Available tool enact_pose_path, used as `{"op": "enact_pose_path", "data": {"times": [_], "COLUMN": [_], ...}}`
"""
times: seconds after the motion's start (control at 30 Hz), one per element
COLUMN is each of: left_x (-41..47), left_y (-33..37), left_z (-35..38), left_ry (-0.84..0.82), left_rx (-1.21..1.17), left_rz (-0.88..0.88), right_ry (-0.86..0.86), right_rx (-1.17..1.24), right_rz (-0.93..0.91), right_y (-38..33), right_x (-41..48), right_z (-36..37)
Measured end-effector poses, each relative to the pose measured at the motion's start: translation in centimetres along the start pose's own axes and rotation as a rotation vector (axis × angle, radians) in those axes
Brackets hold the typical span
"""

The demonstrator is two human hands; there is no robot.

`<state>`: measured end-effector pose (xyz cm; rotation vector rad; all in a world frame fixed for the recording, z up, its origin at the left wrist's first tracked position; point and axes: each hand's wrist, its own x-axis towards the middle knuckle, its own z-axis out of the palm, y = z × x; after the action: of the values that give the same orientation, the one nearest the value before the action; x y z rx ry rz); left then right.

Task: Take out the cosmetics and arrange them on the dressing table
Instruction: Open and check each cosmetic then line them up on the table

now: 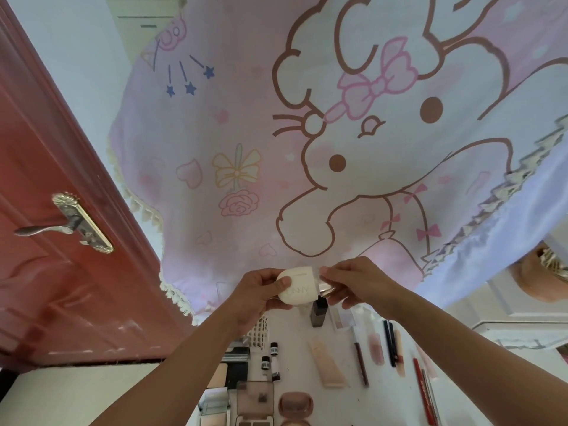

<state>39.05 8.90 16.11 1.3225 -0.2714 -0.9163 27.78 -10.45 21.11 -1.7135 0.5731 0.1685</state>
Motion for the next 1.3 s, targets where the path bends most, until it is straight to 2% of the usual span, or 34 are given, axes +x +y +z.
{"op": "enact_pose_path", "data": {"times": [0.17,0.37,0.57,0.7,0.87,1.3], "left_x": [-0.2,-0.3,-0.5,-0.5,-0.5,-1.1], "left_y": [-0.1,-0.2,-0.2,-0.2,-0.1,-0.8], "left_z": [-0.6,-0.5,-0.7,-0.7,-0.9,-1.6], "left_ry": [0.013,0.013,0.011,0.017,0.034,0.034], "left_rx": [0.007,-0.005,0.007,0.0,-0.014,-0.302], "left_rz": [-0.006,0.004,-0.005,-0.001,-0.009,-0.107], "right_ry": [-0.046,-0.029,-0.03,-0.082,-0.044,-0.066], "right_rx": [-0.05,0.01,0.106,0.1,0.075,0.378], "right_rz": [-0.091,0.079,0.03,0.069,0.018,0.051], "right_y": [0.1,-0.1,0.2,0.6,0.6,3.1], "right_x": [0.0,0.0,0.5,0.6,0.6,0.7], "right_z": [-0.1,0.3,-0.3,0.1,-0.3,-1.6]}}
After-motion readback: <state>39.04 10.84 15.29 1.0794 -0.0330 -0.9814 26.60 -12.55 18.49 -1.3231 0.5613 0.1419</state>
